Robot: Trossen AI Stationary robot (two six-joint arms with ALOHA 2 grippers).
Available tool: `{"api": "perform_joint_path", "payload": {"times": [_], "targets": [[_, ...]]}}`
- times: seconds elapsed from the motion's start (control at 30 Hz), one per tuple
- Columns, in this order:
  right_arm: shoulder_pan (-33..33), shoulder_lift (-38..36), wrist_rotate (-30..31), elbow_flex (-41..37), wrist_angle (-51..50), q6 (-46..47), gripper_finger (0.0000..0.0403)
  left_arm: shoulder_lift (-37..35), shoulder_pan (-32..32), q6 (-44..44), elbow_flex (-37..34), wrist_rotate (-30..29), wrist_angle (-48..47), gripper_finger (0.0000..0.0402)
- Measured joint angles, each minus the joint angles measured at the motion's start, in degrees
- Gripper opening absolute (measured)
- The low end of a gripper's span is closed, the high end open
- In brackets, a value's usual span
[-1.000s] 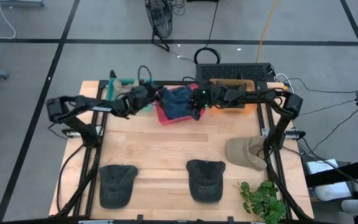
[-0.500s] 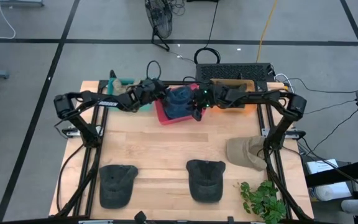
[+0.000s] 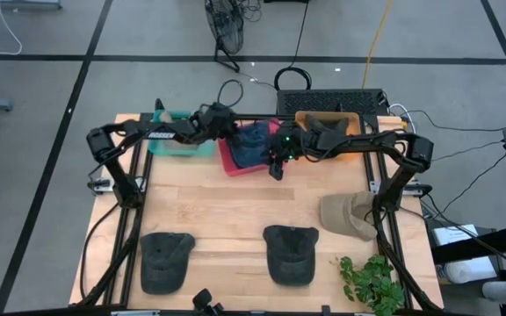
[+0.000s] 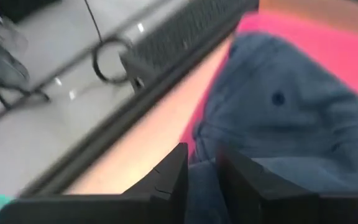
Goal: Pick & Place hat
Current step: Put the blue cap into the red bin
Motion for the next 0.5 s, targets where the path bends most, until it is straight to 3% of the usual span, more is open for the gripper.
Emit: {"api": "perform_joint_path", "payload": {"times": [0.2,0.5], "targets": [[-0.13,0.02,7.88,-0.02,-1.81,-0.17,0.0121,1.99,-0.36,0.35,5.43,3.36,-16.00,0.0090],[-0.15,0.02,13.18,-0.02,-2.06,-0.21,0.0121,0.61,-2.68,1.75,5.52,2.15,-16.75,0.0090]]}}
